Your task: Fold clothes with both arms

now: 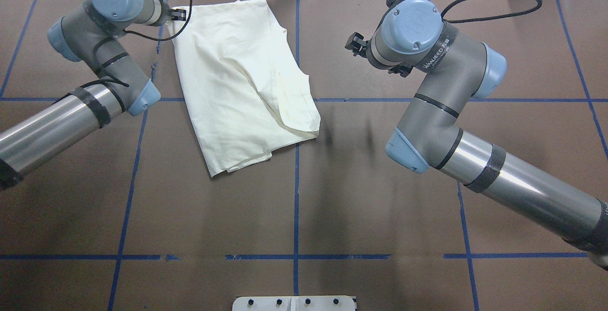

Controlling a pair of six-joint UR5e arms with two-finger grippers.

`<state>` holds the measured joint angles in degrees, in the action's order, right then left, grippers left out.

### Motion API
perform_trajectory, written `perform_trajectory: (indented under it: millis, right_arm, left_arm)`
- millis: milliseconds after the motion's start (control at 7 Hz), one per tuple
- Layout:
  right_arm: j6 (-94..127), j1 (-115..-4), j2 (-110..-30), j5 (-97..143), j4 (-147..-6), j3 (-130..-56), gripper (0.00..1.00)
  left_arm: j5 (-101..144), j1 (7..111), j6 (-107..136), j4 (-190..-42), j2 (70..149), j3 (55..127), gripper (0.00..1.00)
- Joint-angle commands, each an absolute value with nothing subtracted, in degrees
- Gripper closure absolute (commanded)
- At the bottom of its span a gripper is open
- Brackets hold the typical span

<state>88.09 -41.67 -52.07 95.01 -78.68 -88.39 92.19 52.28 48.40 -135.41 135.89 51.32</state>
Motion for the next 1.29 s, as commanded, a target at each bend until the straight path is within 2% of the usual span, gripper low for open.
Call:
perform_trajectory:
  millis: [0, 286, 429, 714, 1000, 1143]
  right_arm:
    - [88.24, -41.31, -51.51, 94.92, -78.75, -88.42, 0.0]
    - [91.03, -40.96, -47.76, 94.75, -78.84, -85.02, 0.01]
    - [92.79, -40.78, -43.11, 94.57, -77.1, -79.16, 0.06]
    - [95.62, -39.21, -37.21, 94.48, -70.43, -68.78, 0.19]
    - [96.24, -36.49, -34.47, 94.13, -69.26, -64.18, 0.26]
    - [96.24, -35.08, -33.76, 92.56, -69.26, -62.33, 0.26]
  left_arm:
    - [91.32, 52.82, 46.51, -137.1, 135.73, 48.69, 0.03]
    - [101.07, 56.05, 41.84, -139.22, 132.55, 54.73, 0.0]
    - [105.34, 56.6, 40.62, -140.35, 128.36, 59.11, 0.0]
    - [105.47, 56.6, 40.61, -142.38, 127.18, 60.29, 0.0]
    - [105.47, 56.6, 40.69, -142.82, 126.74, 60.29, 0.0]
    - [105.47, 56.51, 40.78, -143.26, 126.39, 60.29, 0.0]
